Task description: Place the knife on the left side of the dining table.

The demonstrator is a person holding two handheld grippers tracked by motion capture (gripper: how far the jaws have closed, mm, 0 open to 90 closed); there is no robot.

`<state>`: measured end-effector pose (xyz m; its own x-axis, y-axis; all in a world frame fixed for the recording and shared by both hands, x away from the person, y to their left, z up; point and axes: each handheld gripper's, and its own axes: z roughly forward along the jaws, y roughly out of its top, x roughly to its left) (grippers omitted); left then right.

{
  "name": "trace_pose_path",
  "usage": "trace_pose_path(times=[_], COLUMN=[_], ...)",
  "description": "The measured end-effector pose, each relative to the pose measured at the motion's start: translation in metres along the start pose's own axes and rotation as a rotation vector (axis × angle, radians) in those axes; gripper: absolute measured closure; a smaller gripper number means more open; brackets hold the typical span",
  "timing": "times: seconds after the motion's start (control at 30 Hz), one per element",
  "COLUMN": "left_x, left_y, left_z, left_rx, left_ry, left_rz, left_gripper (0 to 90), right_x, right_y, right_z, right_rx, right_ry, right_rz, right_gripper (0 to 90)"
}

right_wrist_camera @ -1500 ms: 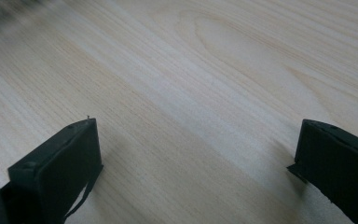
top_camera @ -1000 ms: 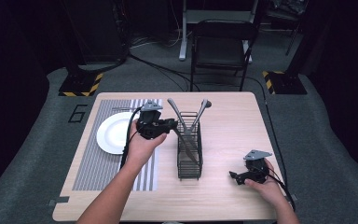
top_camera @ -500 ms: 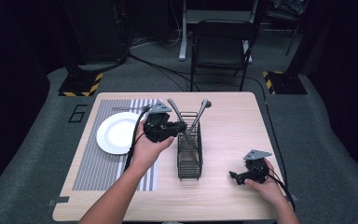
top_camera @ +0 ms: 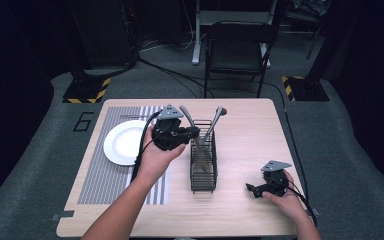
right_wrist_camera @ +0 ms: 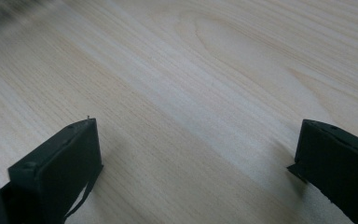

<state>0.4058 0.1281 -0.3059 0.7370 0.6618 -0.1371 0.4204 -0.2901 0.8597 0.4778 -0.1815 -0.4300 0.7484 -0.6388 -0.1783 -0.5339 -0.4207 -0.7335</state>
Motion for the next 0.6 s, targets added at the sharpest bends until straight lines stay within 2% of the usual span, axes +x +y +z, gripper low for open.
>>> trace_pose_path(times=[0.4, 0.6], left_x=[-0.011, -0.013], left_y=[0.006, 0.009], left_z=[-0.006, -0.016], left_rx=[-0.007, -0.035], left_ry=[-0.012, -0.015], left_rz=[0.018, 0.010], left_gripper=[83.5, 83.5], right_x=[0.000, 0.000], right_y=[0.000, 0.000], right_z=[0.000, 0.000], right_rx=[0.000, 0.001], right_ry=[-0.001, 0.000], right_rz=[-0.002, -0.001], right_gripper=[0.0, 0.0])
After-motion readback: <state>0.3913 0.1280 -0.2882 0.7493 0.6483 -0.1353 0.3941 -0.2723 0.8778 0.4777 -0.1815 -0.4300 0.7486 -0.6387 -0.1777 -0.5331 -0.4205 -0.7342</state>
